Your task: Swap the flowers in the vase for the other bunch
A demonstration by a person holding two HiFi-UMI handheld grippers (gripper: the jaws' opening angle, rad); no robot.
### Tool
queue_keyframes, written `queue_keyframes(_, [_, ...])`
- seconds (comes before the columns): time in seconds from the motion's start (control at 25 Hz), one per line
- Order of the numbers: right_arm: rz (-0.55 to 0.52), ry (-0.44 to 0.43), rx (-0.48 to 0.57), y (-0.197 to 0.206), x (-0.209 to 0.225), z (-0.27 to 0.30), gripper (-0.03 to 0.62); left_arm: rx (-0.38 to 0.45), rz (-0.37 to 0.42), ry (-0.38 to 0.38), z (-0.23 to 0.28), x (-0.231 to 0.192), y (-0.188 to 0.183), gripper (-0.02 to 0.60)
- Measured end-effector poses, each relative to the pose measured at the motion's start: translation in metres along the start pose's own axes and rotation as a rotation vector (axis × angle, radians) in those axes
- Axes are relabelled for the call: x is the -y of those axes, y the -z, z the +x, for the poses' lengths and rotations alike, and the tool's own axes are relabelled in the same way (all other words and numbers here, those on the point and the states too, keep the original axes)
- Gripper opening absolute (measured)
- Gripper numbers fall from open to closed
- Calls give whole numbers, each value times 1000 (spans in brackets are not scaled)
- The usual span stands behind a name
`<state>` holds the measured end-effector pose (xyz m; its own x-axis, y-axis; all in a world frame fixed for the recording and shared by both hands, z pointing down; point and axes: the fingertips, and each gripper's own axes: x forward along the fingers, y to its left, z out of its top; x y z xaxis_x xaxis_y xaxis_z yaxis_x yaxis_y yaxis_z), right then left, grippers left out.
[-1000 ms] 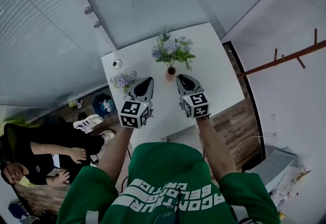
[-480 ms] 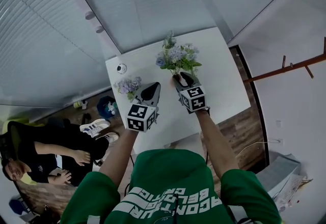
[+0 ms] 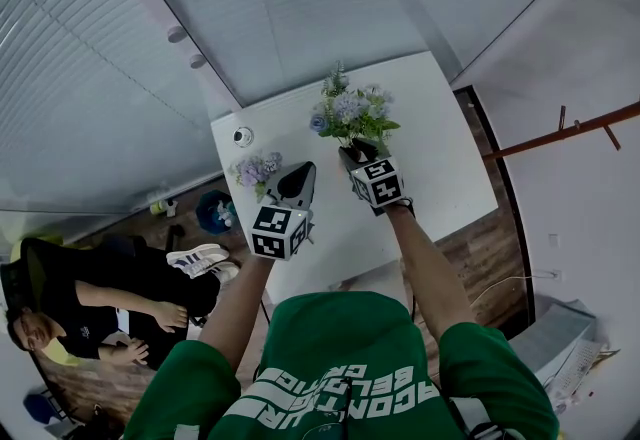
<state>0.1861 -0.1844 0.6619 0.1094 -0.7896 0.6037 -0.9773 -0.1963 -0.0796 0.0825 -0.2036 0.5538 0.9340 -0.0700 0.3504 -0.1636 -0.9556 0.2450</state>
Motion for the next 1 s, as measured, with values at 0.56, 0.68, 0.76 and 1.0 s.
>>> queue_keyframes(0.56, [-84, 37, 0, 1, -4, -5, 43, 24, 0, -1, -6, 3, -3, 8])
queue_keyframes(0.68, [-83, 32, 16, -5, -4, -9, 41, 37, -3, -9, -9, 0, -9, 8])
queue_keyframes(0.76, [-78, 27, 32, -9, -5, -12, 41, 44, -8, -15, -11, -1, -10, 8])
queue_keyframes(1.0, [-57, 24, 89, -31, -9, -28, 40, 57, -20, -20, -17, -3, -11, 8])
